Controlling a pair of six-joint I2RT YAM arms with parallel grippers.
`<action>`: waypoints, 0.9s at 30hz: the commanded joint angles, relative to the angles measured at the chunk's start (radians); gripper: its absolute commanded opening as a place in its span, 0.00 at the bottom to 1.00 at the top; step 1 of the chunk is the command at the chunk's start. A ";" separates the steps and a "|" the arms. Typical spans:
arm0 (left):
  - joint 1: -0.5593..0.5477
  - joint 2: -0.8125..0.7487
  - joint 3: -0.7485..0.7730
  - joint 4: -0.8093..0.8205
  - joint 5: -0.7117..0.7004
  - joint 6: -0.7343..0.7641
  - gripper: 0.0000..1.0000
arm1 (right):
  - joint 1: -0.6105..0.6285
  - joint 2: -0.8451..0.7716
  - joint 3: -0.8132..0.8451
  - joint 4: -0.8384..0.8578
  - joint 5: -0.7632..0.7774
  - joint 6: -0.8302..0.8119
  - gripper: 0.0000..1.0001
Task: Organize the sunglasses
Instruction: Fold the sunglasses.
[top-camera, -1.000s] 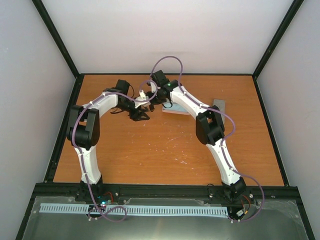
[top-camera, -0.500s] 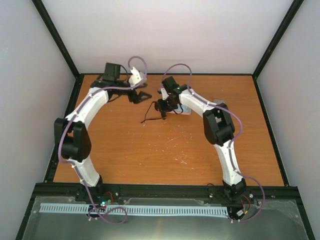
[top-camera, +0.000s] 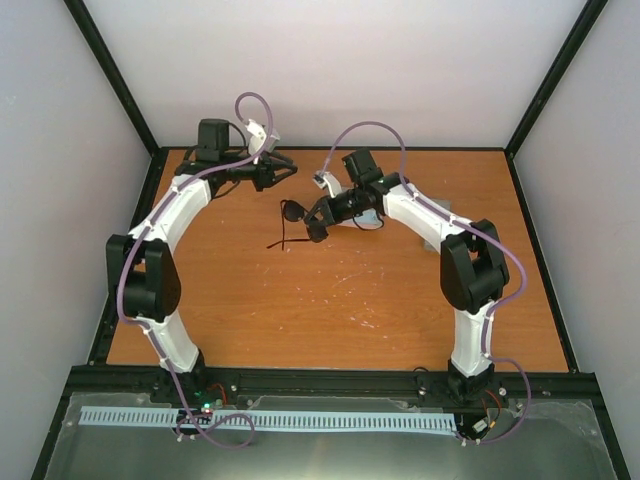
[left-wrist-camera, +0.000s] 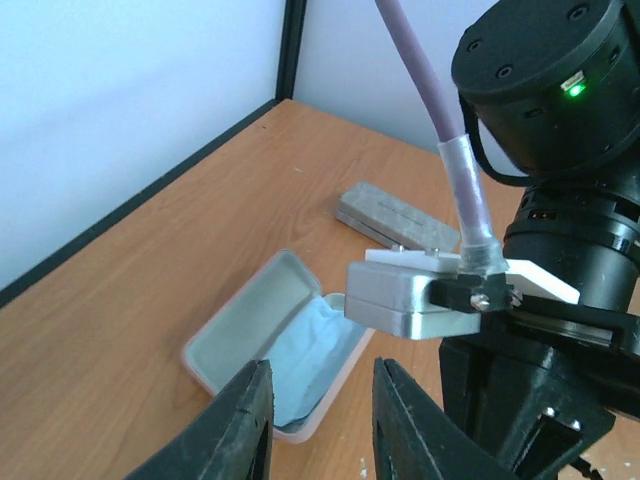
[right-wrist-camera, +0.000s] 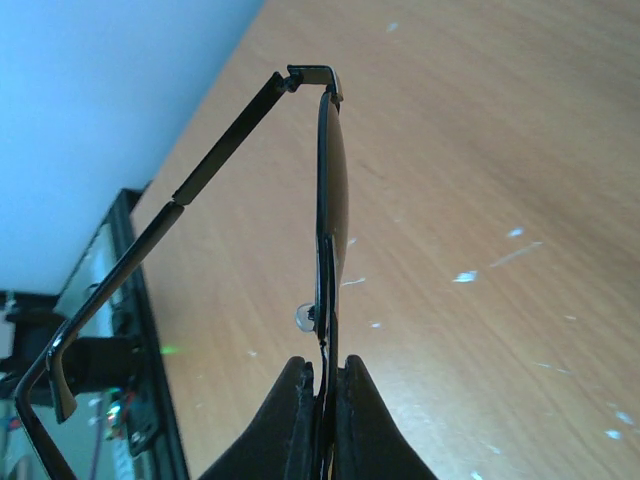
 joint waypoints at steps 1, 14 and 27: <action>-0.006 0.004 -0.003 0.070 0.078 -0.092 0.30 | 0.003 -0.034 -0.024 0.064 -0.173 0.000 0.03; -0.054 -0.052 -0.180 0.130 0.079 -0.125 0.29 | -0.029 -0.044 -0.022 0.401 -0.306 0.289 0.03; -0.049 -0.050 0.015 0.118 0.079 -0.166 0.31 | -0.094 0.003 -0.041 0.217 0.063 0.338 0.03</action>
